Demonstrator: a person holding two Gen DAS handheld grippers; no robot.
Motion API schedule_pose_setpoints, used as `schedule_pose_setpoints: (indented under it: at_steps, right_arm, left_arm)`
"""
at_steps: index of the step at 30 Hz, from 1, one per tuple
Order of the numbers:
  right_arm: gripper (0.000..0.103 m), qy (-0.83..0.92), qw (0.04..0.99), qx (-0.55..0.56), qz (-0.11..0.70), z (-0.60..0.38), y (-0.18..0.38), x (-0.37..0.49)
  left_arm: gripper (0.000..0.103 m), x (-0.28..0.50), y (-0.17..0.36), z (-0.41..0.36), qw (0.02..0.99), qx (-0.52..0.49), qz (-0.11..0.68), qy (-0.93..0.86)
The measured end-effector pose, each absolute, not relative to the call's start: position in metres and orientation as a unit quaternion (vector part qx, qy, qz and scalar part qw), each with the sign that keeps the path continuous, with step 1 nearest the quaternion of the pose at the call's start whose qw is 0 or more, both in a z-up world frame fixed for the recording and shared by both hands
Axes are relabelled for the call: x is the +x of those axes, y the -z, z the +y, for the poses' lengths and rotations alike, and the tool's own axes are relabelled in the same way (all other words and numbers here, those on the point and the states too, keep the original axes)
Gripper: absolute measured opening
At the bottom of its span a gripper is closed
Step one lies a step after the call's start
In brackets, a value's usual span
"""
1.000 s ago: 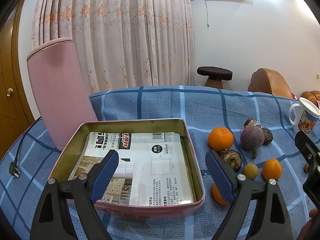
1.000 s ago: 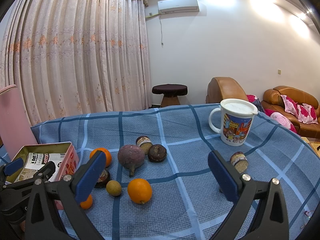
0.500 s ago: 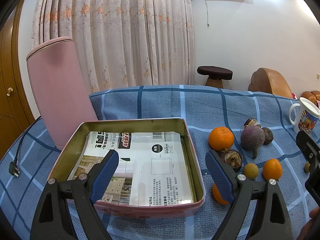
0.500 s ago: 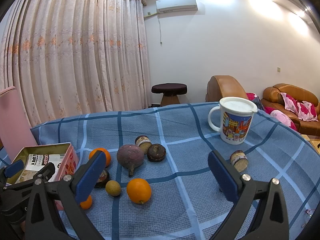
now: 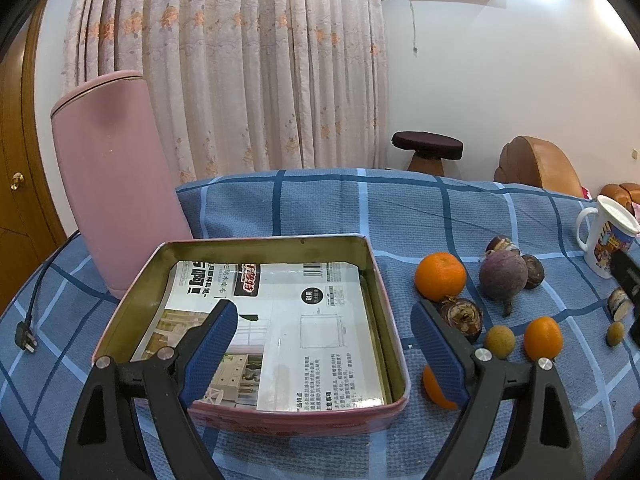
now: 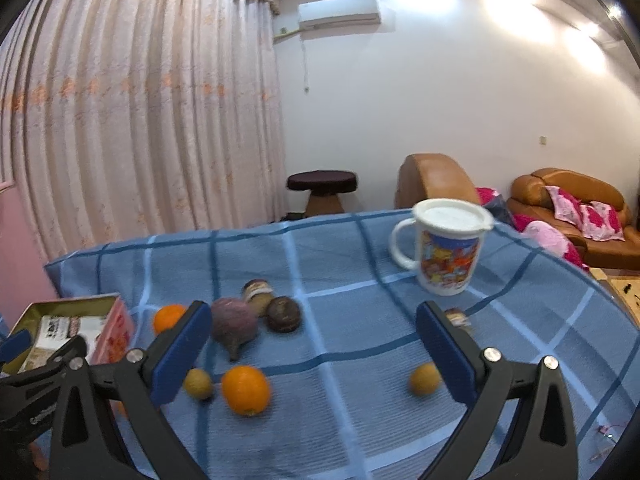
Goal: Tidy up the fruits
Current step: 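Grasp the small round can with the right gripper while the left gripper approaches a yellow fruit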
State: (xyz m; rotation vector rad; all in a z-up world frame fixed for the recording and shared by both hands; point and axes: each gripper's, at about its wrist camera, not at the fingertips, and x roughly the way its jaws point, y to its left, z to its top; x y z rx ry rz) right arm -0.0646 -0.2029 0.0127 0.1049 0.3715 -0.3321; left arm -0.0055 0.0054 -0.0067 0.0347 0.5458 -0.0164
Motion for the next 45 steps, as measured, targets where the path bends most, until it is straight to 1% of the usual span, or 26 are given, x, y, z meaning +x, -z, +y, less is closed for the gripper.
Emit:
schedule_pose_setpoints:
  at_steps: [2, 3, 5, 9, 10, 12, 16, 18, 20, 21, 23, 25, 28, 32, 34, 39, 42, 45]
  right_arm:
    - [0.102, 0.172, 0.964, 0.058, 0.193, -0.215, -0.013, -0.065]
    - [0.099, 0.173, 0.963, 0.063, 0.197, -0.223, -0.013, -0.065]
    - [0.097, 0.178, 0.959, 0.076, 0.208, -0.239, -0.011, -0.068]
    - [0.097, 0.211, 0.946, 0.116, 0.217, -0.285, -0.006, -0.077]
    - [0.095, 0.221, 0.941, 0.129, 0.22, -0.298, -0.005, -0.079]
    - [0.087, 0.241, 0.932, 0.149, 0.225, -0.322, -0.002, -0.084]
    - [0.085, 0.264, 0.912, 0.197, 0.243, -0.362, 0.007, -0.092]
    - [0.079, 0.254, 0.905, 0.229, 0.254, -0.376, 0.013, -0.092]
    - [0.076, 0.222, 0.902, 0.252, 0.271, -0.38, 0.02, -0.087]
    - [0.073, 0.203, 0.903, 0.255, 0.279, -0.377, 0.021, -0.084]
    - [0.07, 0.191, 0.908, 0.24, 0.286, -0.368, 0.02, -0.079]
    - [0.07, 0.205, 0.911, 0.208, 0.29, -0.362, 0.017, -0.075]
    - [0.07, 0.192, 0.912, 0.219, 0.289, -0.365, 0.017, -0.07]
    - [0.07, 0.16, 0.904, 0.185, 0.352, -0.356, 0.032, -0.041]
    - [0.065, 0.147, 0.896, 0.171, 0.382, -0.353, 0.038, -0.029]
    - [0.038, 0.151, 0.893, 0.136, 0.402, -0.353, 0.041, -0.025]
    - [0.037, 0.156, 0.893, 0.144, 0.397, -0.36, 0.041, -0.032]
    - [0.037, 0.157, 0.901, 0.201, 0.351, -0.381, 0.028, -0.053]
  left_arm:
    - [0.09, -0.005, 0.007, 0.007, 0.962, 0.01, 0.271, 0.018]
    - [0.09, -0.006, 0.007, 0.007, 0.962, 0.007, 0.272, 0.021]
    - [0.09, -0.007, 0.005, 0.007, 0.962, 0.005, 0.273, 0.023]
    - [0.089, -0.012, 0.004, 0.002, 0.962, 0.011, 0.268, 0.053]
    - [0.089, -0.014, 0.004, 0.0, 0.962, 0.014, 0.265, 0.06]
    - [0.089, -0.019, 0.003, -0.006, 0.963, 0.024, 0.257, 0.078]
    - [0.089, -0.025, 0.002, -0.014, 0.96, 0.029, 0.256, 0.108]
    - [0.089, -0.025, 0.003, -0.016, 0.957, 0.026, 0.265, 0.12]
    - [0.089, -0.023, 0.002, -0.017, 0.954, 0.027, 0.27, 0.125]
    - [0.089, -0.022, 0.002, -0.018, 0.954, 0.029, 0.271, 0.127]
    - [0.089, -0.019, 0.002, -0.018, 0.953, 0.03, 0.272, 0.127]
    - [0.089, -0.02, 0.001, -0.018, 0.953, 0.023, 0.27, 0.136]
    - [0.089, -0.024, 0.001, -0.025, 0.951, 0.017, 0.265, 0.16]
    - [0.089, -0.035, -0.002, -0.055, 0.941, 0.044, 0.265, 0.205]
    - [0.089, -0.039, -0.002, -0.075, 0.935, 0.056, 0.27, 0.224]
    - [0.089, -0.036, -0.001, -0.118, 0.921, 0.075, 0.293, 0.245]
    - [0.089, -0.036, 0.001, -0.14, 0.915, 0.092, 0.298, 0.255]
    - [0.089, -0.033, 0.003, -0.163, 0.902, 0.087, 0.315, 0.281]
